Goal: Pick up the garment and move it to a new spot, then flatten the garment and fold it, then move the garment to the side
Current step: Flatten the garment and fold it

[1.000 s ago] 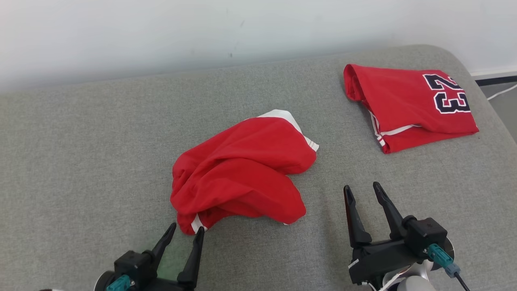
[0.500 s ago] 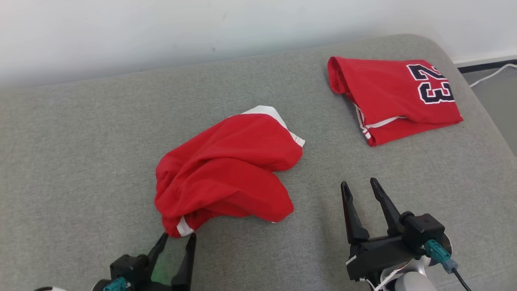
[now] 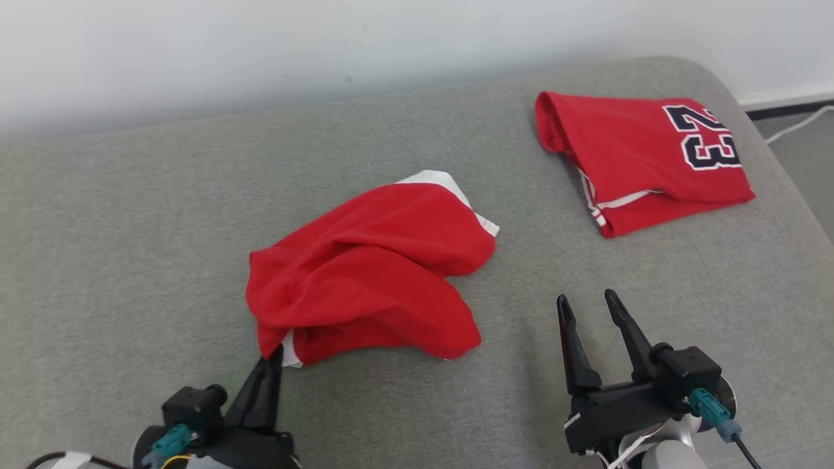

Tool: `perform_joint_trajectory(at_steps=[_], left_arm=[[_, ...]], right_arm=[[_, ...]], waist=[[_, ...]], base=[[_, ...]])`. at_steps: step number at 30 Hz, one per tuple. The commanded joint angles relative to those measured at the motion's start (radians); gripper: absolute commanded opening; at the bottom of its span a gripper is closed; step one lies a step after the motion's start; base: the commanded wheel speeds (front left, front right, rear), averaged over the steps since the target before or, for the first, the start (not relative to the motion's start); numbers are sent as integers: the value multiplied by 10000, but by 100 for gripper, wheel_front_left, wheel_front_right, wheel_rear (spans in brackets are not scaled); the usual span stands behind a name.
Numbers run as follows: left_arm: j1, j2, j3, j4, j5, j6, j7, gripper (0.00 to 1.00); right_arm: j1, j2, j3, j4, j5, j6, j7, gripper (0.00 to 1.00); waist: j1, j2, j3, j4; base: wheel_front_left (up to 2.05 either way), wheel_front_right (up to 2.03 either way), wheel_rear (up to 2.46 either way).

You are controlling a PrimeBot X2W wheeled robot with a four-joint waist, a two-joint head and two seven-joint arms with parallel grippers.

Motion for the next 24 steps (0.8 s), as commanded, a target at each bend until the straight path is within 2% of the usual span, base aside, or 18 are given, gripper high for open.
perform_joint_trajectory(at_steps=[1,5,17,22,23,24], left_arm=[[227,134,210,-179,172,-38,-57,0],[566,403,643,-790,530,16,-53,0],[1424,1444,582,-2396,1378,458,417,0],[1816,1336,516,-2641,1169,520,635,0],[1857,1311,494,-2587,1123,513,608,12],[1909,1267,479,-2531,1071,504,569,55]], right_arm=[[153,10,30,16,-87,5,-6,100],[247,4,69,71,39,3,-6,100],[522,3,135,115,157,5,-6,100],[492,3,123,188,136,3,-6,100],[477,3,113,201,135,5,-6,100],[466,3,100,208,135,3,-6,100]], waist=[[-1,-1,-199,300],[-1,-1,-471,702],[-1,-1,-773,1375],[-1,-1,-712,1426],[-1,-1,-712,1430],[-1,-1,-716,1433]], base=[[0,0,0],[0,0,0],[0,0,0],[0,0,0],[0,0,0],[0,0,0]])
